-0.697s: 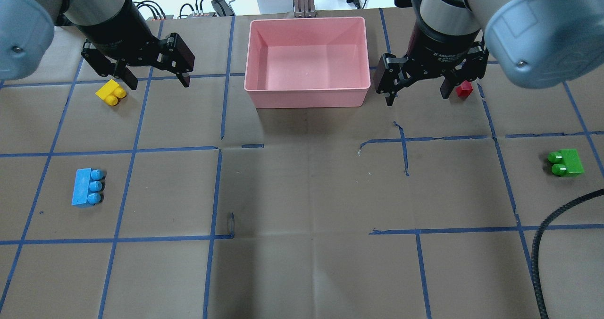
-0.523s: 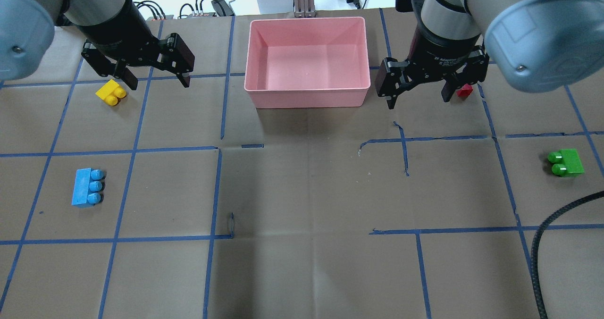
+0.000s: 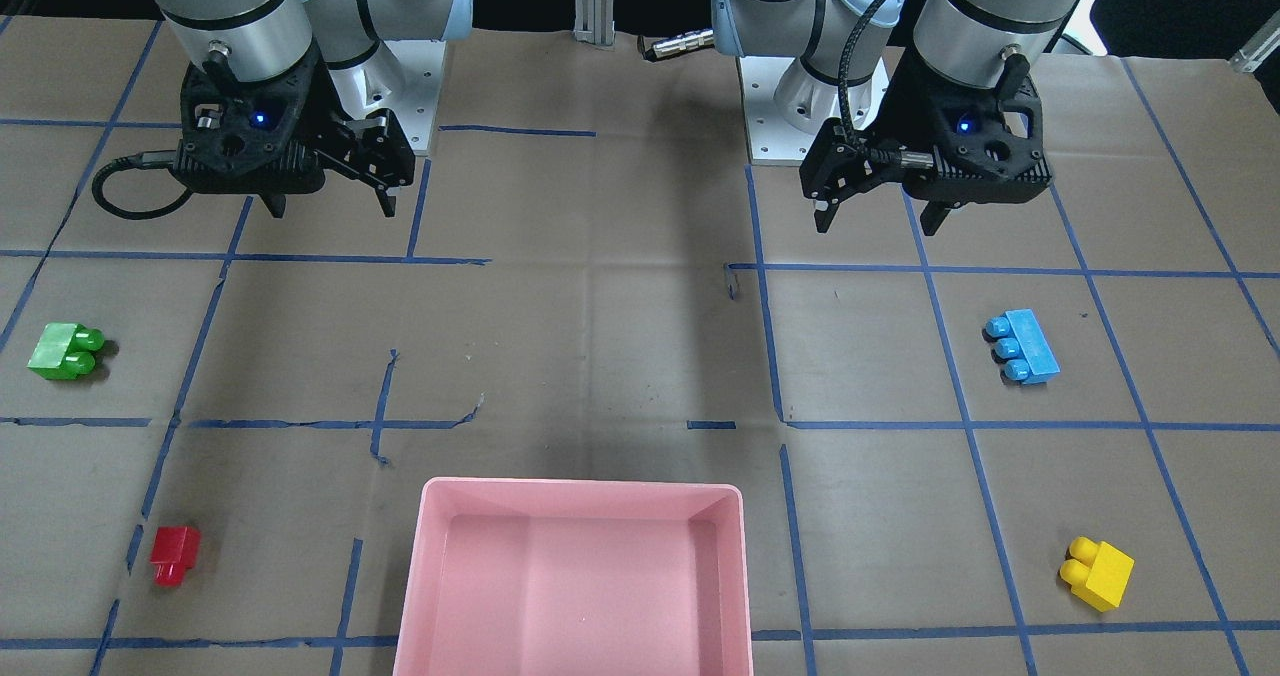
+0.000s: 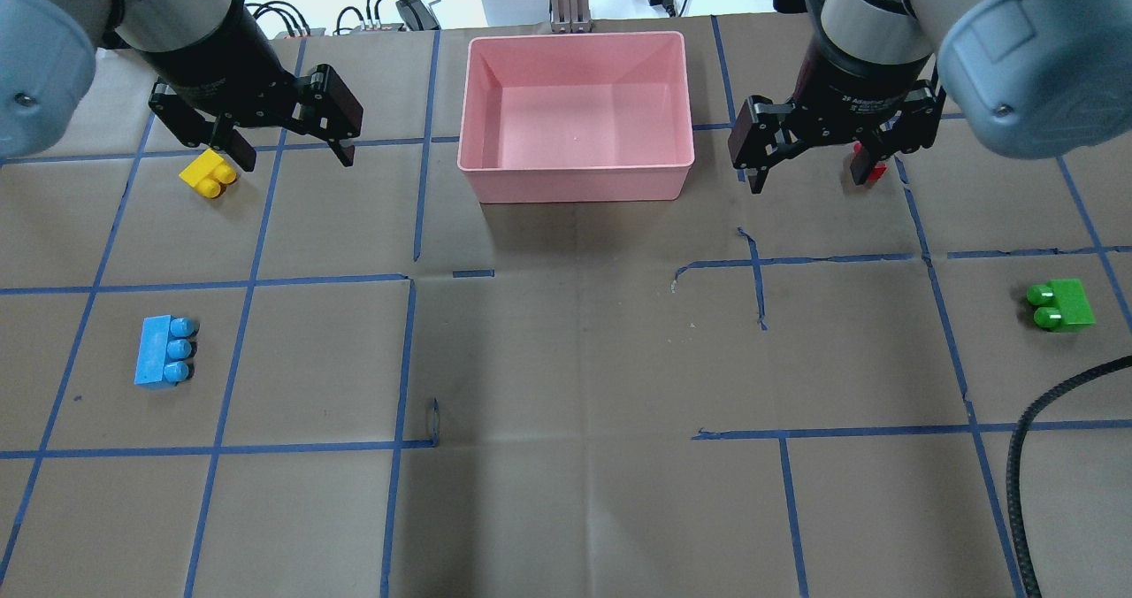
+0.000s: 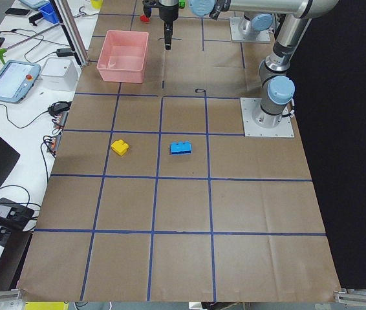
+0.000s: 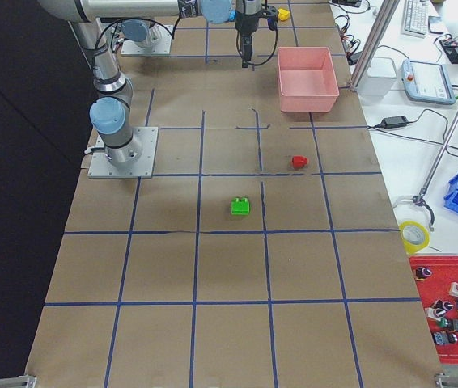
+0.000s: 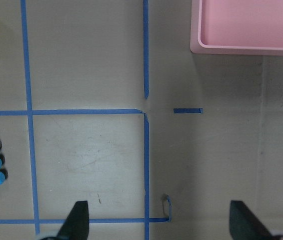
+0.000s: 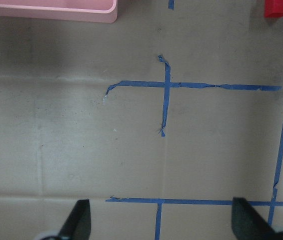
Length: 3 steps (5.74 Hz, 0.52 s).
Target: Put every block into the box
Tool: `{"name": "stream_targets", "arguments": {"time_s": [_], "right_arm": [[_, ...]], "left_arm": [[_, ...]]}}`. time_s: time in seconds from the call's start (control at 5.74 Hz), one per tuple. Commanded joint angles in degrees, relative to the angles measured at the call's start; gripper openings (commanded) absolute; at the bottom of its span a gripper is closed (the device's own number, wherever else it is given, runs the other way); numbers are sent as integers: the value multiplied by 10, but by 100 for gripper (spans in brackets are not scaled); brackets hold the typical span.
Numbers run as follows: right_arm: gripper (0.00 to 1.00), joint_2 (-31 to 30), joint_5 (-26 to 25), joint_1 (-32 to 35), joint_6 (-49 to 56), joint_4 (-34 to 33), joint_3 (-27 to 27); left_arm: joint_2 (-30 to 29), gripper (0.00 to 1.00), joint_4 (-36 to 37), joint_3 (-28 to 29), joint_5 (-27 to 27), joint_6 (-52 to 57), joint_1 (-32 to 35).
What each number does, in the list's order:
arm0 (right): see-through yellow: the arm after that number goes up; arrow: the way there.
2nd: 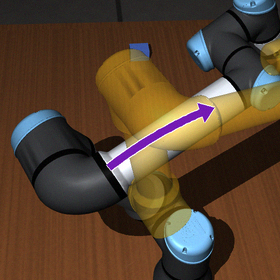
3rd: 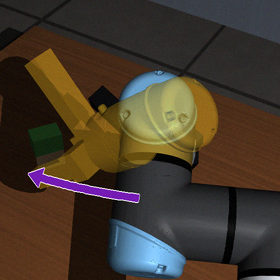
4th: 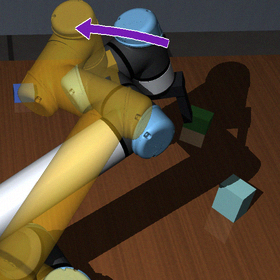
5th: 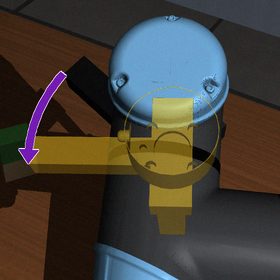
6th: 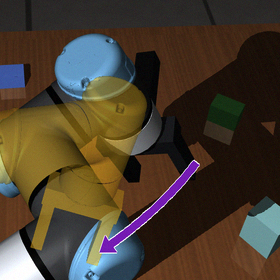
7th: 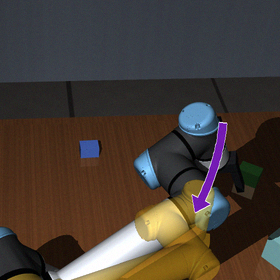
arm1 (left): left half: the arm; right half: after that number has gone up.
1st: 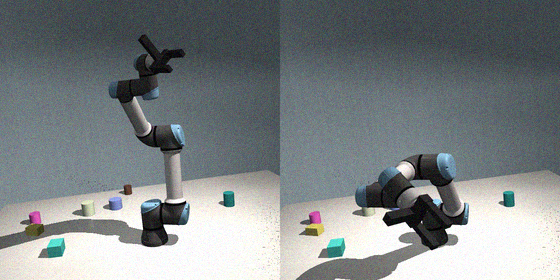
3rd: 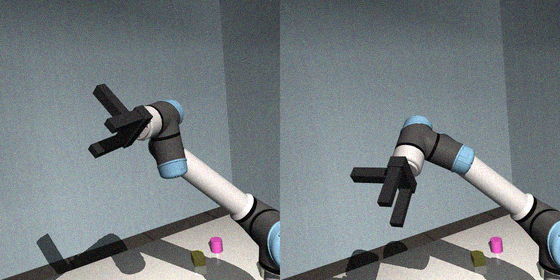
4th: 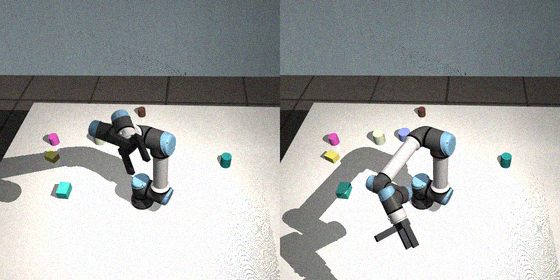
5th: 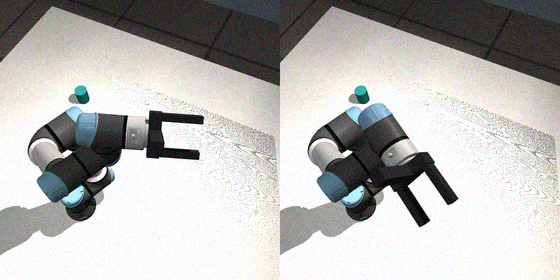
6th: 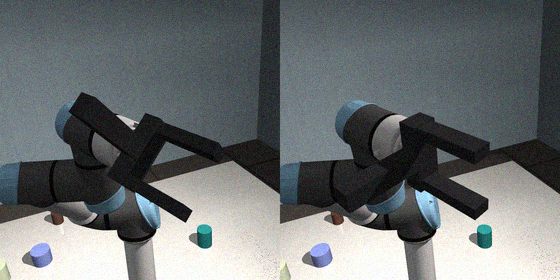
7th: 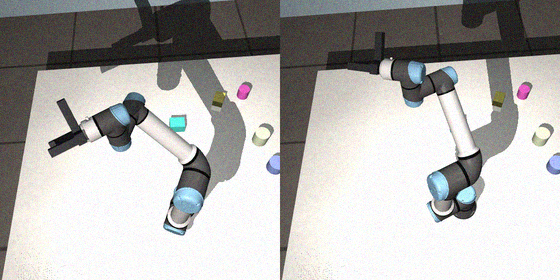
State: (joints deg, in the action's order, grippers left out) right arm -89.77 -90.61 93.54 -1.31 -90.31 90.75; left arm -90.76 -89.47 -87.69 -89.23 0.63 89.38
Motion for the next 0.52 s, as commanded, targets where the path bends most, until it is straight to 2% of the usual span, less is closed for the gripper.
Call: {"name": "stream_targets", "arguments": {"time_s": [0.0, 0.17, 0.35], "right_arm": [[100, -3, -3, 0, -1, 0, 0], [100, -1, -3, 0, -1, 0, -1], [100, -2, -6, 0, -1, 0, 0]], "left_arm": [[0, 99, 3, -3, -3, 2, -16], [1, 99, 4, -5, -2, 31, -71], [1, 99, 4, -6, 1, 111, -158]]}}
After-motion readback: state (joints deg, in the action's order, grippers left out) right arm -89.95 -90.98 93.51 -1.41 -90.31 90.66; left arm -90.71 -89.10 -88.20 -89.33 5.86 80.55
